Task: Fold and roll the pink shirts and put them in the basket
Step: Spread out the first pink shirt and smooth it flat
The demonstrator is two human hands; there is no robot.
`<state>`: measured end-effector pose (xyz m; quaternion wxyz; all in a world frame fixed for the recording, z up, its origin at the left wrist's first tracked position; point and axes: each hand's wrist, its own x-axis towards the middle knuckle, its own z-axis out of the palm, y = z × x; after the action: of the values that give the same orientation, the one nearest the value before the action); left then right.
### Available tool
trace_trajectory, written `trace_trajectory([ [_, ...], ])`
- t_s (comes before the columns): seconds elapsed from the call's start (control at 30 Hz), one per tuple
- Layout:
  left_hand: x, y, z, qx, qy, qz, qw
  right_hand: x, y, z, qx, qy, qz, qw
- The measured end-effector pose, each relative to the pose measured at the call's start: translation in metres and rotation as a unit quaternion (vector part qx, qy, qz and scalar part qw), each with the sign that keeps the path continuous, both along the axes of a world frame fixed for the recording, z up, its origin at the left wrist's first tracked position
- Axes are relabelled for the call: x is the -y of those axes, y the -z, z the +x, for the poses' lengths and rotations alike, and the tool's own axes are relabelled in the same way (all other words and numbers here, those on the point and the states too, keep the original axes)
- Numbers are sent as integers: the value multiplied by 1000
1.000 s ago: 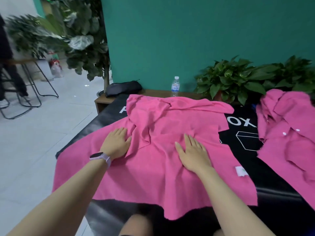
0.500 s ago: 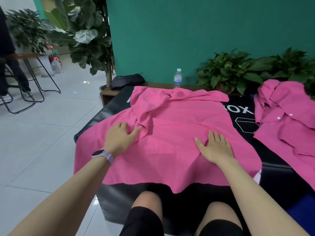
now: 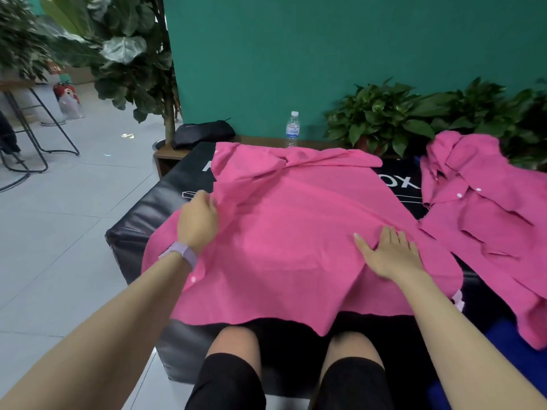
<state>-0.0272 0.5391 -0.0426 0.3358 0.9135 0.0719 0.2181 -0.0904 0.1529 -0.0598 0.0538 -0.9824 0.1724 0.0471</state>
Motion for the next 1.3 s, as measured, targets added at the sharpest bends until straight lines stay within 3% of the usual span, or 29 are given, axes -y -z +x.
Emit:
trace_trajectory([
  [0.07, -27, -10, 12, -34, -59, -64, 996, 20, 0, -6, -3, 15, -10, 1000],
  [0.2, -83, -10, 15, -119, -146, -64, 980, 41, 3, -20, -13, 46, -35, 998],
  [0.27, -81, -6, 7, -111, -177, -9, 978, 37, 0, -19, -24, 63, -55, 996],
  [0.33, -65, -5, 0, -45, -186, 102, 976, 21, -10, -14, -19, 57, -80, 995],
  [0.4, -40, -6, -4, 27, -131, 188, 973, -3, -19, -5, 41, 3, -113, 993],
  [0.47, -10, -2, -6, 29, -32, 218, 975, -31, -24, 7, 116, -85, -105, 984],
  [0.57, 31, 14, -8, -70, 46, 215, 973, -73, -24, 25, 142, -199, -39, 969],
  [0.73, 38, 26, 8, -158, 83, 245, 953, -96, -11, 58, 123, -312, 10, 942],
  [0.93, 23, 28, 53, -171, 110, 266, 942, -95, 3, 102, 27, -264, 32, 963],
  [1.3, 29, 25, 175, -165, 139, 292, 932, -99, 8, 187, 40, -208, 28, 977],
])
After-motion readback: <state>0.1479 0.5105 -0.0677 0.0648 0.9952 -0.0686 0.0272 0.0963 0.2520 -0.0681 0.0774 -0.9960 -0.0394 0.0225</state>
